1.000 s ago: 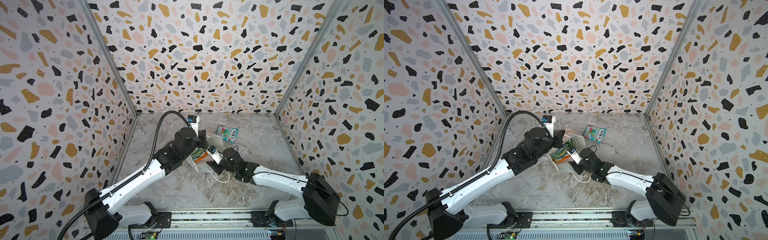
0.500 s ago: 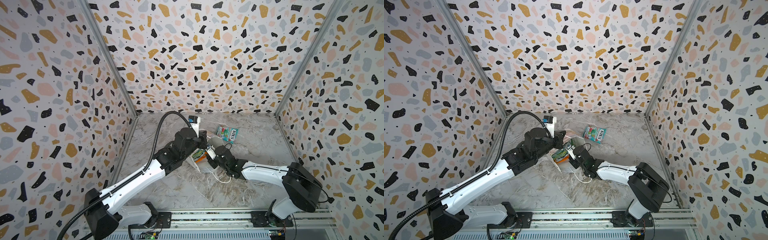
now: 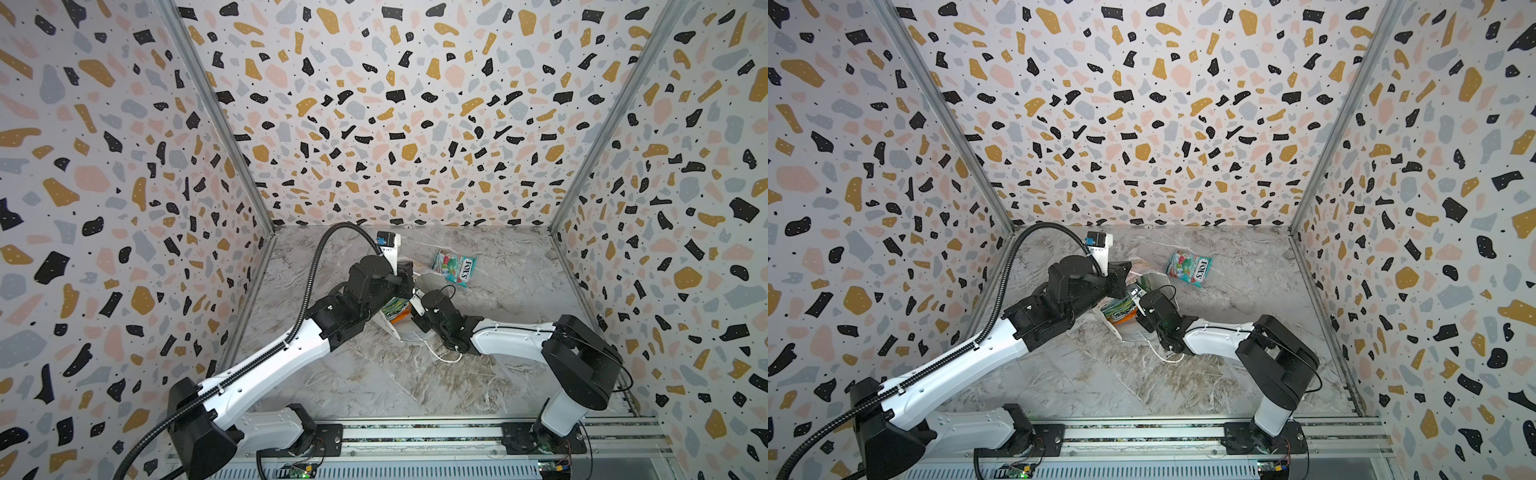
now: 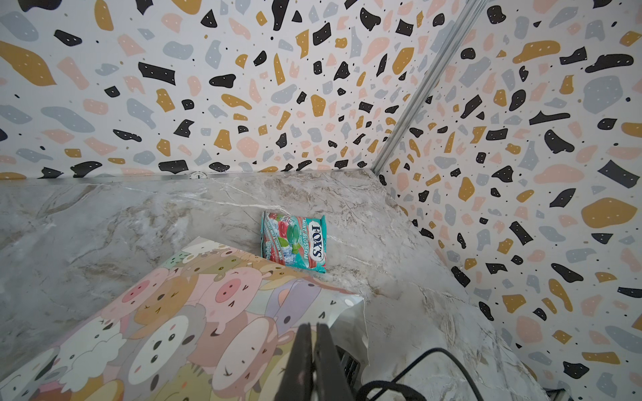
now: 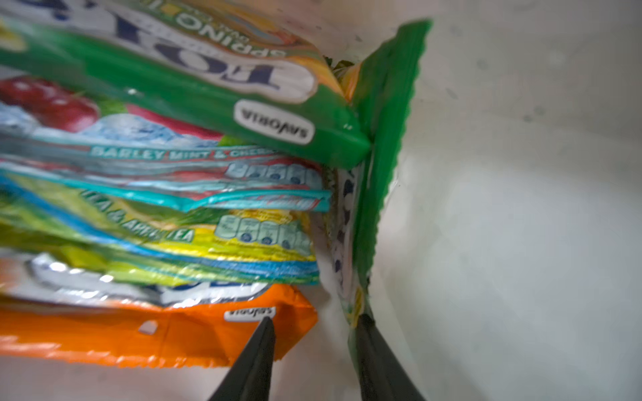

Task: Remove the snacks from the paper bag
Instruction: 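Reach the right gripper into the bag toward the green Spring Tea pack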

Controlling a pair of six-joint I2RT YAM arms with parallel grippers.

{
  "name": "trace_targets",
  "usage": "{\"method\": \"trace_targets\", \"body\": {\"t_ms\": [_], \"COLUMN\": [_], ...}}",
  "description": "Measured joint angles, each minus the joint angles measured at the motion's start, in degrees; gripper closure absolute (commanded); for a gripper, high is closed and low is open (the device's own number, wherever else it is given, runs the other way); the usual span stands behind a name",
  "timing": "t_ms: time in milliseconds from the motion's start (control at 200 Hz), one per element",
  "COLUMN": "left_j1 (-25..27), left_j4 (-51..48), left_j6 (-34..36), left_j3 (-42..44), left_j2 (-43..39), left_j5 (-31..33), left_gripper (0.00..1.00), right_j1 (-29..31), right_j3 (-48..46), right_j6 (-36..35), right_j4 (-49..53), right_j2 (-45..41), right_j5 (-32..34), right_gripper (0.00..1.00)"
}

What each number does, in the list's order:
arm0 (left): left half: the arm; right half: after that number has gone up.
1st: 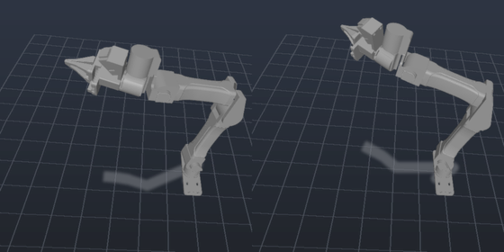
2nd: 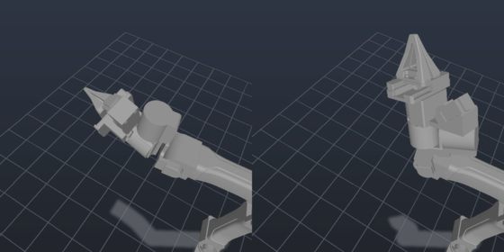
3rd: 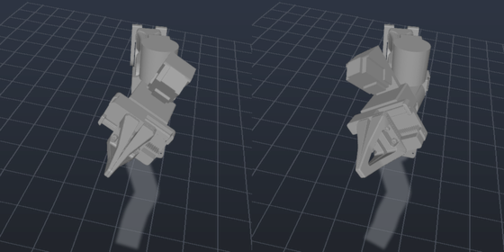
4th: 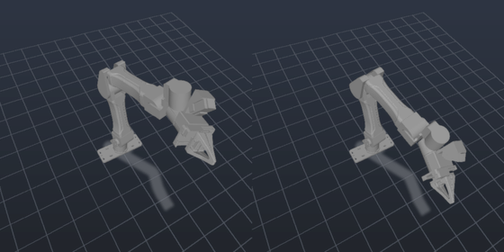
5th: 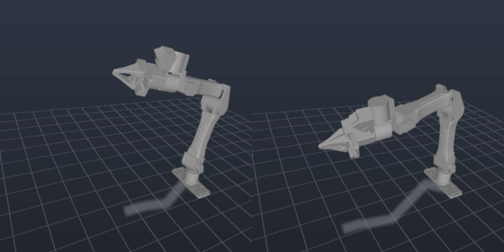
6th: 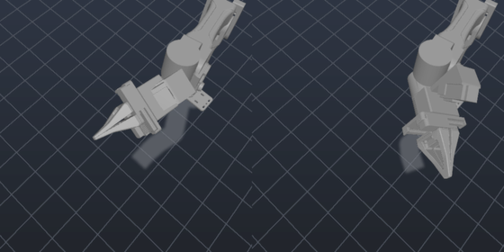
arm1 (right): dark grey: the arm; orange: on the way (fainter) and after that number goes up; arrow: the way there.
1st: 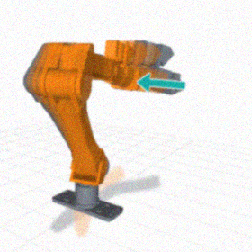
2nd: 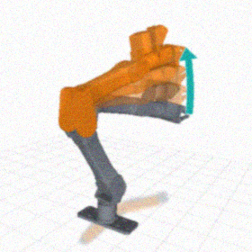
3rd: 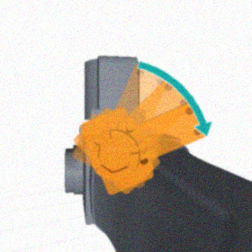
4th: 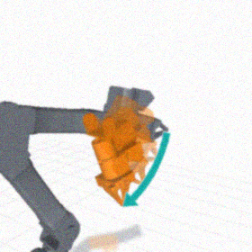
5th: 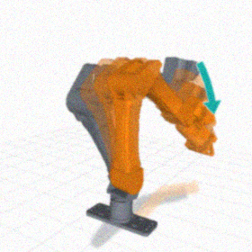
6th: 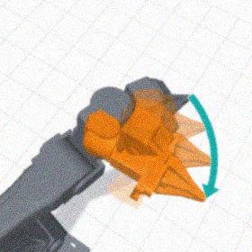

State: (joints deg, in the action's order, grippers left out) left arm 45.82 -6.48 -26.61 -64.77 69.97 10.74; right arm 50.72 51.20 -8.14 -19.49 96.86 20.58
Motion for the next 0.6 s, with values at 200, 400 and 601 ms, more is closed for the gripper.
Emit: {"method": "trace_targets", "body": {"t_ms": [200, 400, 601], "left_j1": [0.0, 0.0, 0.0], "left_j4": [0.0, -0.1, -0.8], "left_j6": [0.0, 0.0, 0.0], "left_j3": [0.0, 0.0, 0.0], "left_j2": [-0.3, -0.7, -0.9], "left_j5": [0.0, 0.0, 0.1], "left_gripper": [1.0, 1.0, 1.0], "right_j1": [-0.5, -0.6, -0.5], "right_j3": [1.8, 2.5, 2.5], "right_j6": [-0.3, -0.4, -0.7], "right_j4": [-0.6, -0.7, -0.5], "right_j2": [2.2, 3.2, 2.4], "right_j5": [1.6, 2.1, 1.7], "right_gripper": [0.5, 0.46, 0.41]}}
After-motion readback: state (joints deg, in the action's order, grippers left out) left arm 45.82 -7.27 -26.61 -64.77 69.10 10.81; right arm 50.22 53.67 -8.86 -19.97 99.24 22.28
